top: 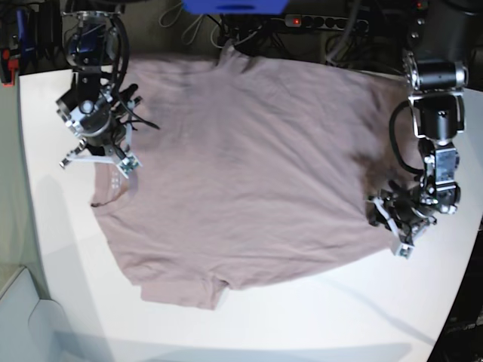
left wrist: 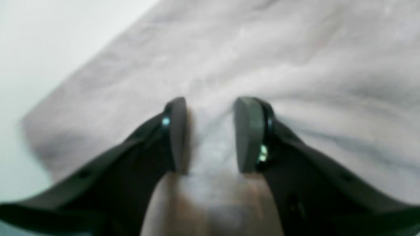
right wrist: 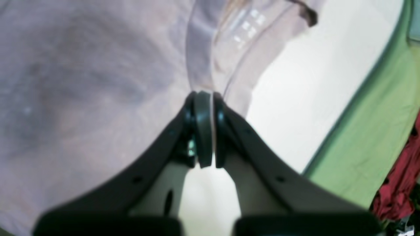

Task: Layout the t-shirt on the table in an organized manner, then fold the t-shirt properly
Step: 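Grasp the shirt shoulder with the right gripper and the side with the left, then lift the shirt with both grippers and raise it above the table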

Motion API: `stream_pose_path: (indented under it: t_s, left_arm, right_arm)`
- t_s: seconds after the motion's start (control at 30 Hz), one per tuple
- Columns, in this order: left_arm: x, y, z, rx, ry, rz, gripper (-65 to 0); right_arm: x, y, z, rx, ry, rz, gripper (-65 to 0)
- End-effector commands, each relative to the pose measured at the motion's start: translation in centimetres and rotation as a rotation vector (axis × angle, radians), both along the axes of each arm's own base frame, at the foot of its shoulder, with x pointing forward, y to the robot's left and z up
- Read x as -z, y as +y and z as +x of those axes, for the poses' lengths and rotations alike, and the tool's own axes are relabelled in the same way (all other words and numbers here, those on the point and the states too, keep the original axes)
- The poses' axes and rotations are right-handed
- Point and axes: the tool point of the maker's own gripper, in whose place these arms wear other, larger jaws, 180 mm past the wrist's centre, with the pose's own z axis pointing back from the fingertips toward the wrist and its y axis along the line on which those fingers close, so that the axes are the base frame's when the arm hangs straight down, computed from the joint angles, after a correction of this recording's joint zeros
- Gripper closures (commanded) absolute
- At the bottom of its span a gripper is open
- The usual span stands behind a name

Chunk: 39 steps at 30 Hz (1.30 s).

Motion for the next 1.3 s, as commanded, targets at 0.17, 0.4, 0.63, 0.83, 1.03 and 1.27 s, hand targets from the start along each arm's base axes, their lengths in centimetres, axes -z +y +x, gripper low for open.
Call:
stream_pose_path:
  t_s: [0.17, 0.4, 0.63, 0.83, 1.03, 1.27]
  left_arm:
    - [-5.6, 1.3, 0.8, 0.027, -0.071, 0.126, -24.6]
    - [-3.7, -1.3, -7.6, 0.076, -0.007, 0.202, -24.6]
    - [2.3, -2.2, -15.7, 0.06, 0.109, 0.125, -24.6]
    - [5.7, -1.2, -17.0, 0.015, 0.169, 0.067, -24.6]
    - [6.5, -0.8, -13.1, -0.033, 0.146, 0.001, -24.6]
    - [3.5, -1.0, -4.9, -0.081, 0.029, -0.088, -24.6]
  right_arm:
    - [2.2, 0.7, -0.3, 0.01, 0.05, 0.039, -0.5]
    - [5.9, 2.0, 2.6, -0.005, 0.104, 0.132, -0.5]
    - [5.2, 2.3, 8.5, -0.003, 0.087, 0.167, -0.5]
    - [1.7, 2.1, 14.3, -0.019, -0.008, 0.185, -0.5]
    - [-1.0, -1.1, 16.0, 0.01, -0.051, 0.114, -0.5]
    - [-5.2, -3.1, 10.7, 0.027, -0.154, -0.041, -0.6]
